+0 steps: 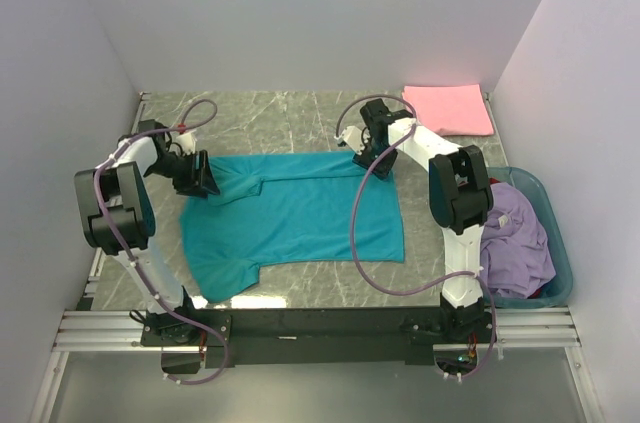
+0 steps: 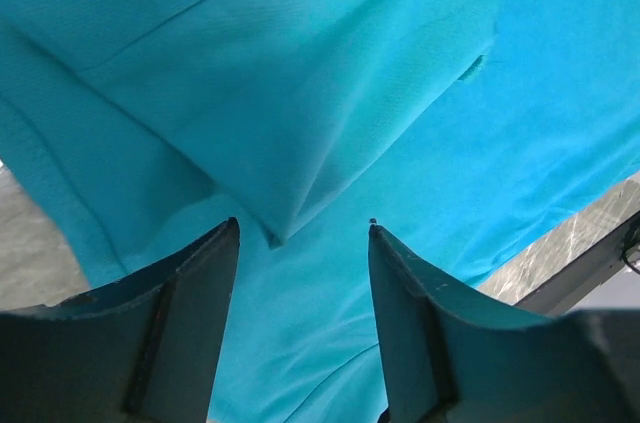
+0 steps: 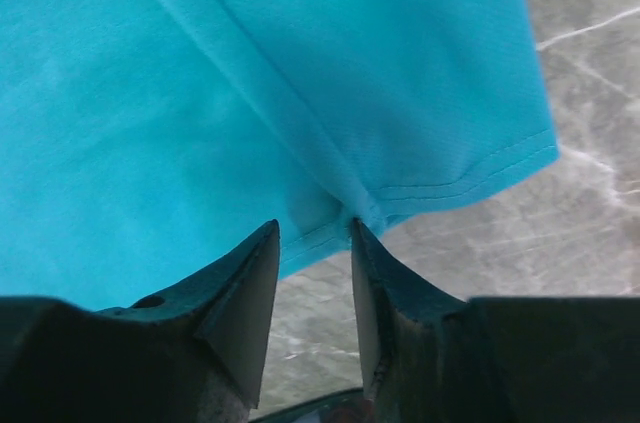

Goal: Fold and stack the t-shirts
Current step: Fold the tshirt

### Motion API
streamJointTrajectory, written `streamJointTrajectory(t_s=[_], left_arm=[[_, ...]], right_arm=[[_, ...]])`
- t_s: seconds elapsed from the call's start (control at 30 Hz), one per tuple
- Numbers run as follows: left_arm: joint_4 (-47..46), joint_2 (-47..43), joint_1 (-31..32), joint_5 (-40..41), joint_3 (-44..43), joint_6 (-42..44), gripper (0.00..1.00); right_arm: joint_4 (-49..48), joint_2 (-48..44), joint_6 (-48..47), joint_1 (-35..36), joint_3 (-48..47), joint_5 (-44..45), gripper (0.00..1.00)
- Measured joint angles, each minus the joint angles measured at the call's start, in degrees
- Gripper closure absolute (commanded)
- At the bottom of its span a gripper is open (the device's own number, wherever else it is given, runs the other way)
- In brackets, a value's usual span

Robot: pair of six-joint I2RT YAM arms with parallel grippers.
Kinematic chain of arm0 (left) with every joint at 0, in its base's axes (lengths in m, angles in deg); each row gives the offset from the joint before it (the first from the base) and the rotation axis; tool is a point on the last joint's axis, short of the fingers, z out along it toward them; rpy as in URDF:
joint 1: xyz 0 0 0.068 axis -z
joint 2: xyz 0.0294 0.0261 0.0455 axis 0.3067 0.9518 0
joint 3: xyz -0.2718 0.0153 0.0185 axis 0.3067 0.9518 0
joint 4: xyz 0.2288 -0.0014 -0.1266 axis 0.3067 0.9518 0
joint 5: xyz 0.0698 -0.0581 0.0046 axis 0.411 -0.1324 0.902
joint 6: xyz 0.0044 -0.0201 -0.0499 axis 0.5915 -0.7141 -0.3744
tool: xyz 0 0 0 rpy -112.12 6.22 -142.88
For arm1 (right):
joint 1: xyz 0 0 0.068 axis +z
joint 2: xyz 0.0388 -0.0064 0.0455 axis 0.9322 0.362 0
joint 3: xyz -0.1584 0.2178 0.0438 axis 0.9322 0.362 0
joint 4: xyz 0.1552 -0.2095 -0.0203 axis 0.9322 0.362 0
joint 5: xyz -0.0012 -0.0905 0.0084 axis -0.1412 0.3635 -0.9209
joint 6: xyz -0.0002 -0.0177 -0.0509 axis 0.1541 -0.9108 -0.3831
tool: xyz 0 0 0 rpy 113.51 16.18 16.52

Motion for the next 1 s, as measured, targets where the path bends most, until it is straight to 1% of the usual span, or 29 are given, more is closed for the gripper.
streamJointTrajectory(t_s=[0.13, 0.27, 0.33, 0.37, 0.4, 0.47, 0.5, 0.57, 0.6, 0.67, 0.7, 0.83, 1.0], left_arm=[[0.0, 0.0, 0.9, 0.0, 0.0, 0.0, 0.41], [0.1, 0.0, 1.2, 0.0, 0.2, -0.2, 0.39], [0.1, 0.0, 1.2, 0.0, 0.7, -0.2, 0.41], [0.2, 0.0, 1.2, -0.1, 0.9, -0.2, 0.43], [0.3, 0.0, 1.2, -0.1, 1.3, -0.2, 0.51], [0.7, 0.1, 1.2, -0.3, 1.6, -0.5, 0.62], [1.1, 0.2, 1.2, -0.5, 1.7, -0.5, 0.71], [1.7, 0.4, 1.2, -1.2, 1.7, -0.5, 0.81], [2.0, 0.5, 1.2, -1.6, 1.6, -0.6, 0.90], [2.8, 0.9, 1.2, -2.4, 1.6, -0.7, 0.97], [3.3, 1.0, 1.1, -2.8, 1.5, -0.8, 0.99], [5.9, 1.0, 0.5, -4.9, 0.3, -1.0, 0.99], [8.7, 1.5, -2.7, -8.3, -1.0, -1.3, 0.99]], right_arm=[[-1.0, 0.0, -0.3, 0.0, 0.0, 1.0, 0.65], [-1.4, 0.1, -0.6, 0.0, 0.0, 1.7, 0.67], [-1.3, 0.2, -0.8, 0.0, 0.0, 2.0, 0.70], [-1.3, 0.3, -0.9, 0.0, 0.0, 2.1, 0.72], [-1.4, 0.5, -1.1, 0.0, 0.0, 2.2, 0.76], [-1.3, 0.8, -1.2, 0.0, 0.0, 2.3, 0.82], [-1.3, 0.9, -1.4, 0.0, 0.0, 2.4, 0.88], [-1.3, 0.9, -1.5, 0.0, 0.0, 2.5, 0.96], [-1.3, 0.9, -1.6, 0.0, 0.0, 2.6, 1.00], [-1.4, 0.9, -1.7, 0.0, 0.0, 2.8, 1.00], [-1.4, 0.9, -1.7, 0.0, 0.0, 2.8, 1.00], [-1.8, 0.9, -2.1, 0.0, 0.0, 3.1, 1.00], [-2.4, 0.8, -2.9, -0.1, 0.0, 3.8, 1.00]])
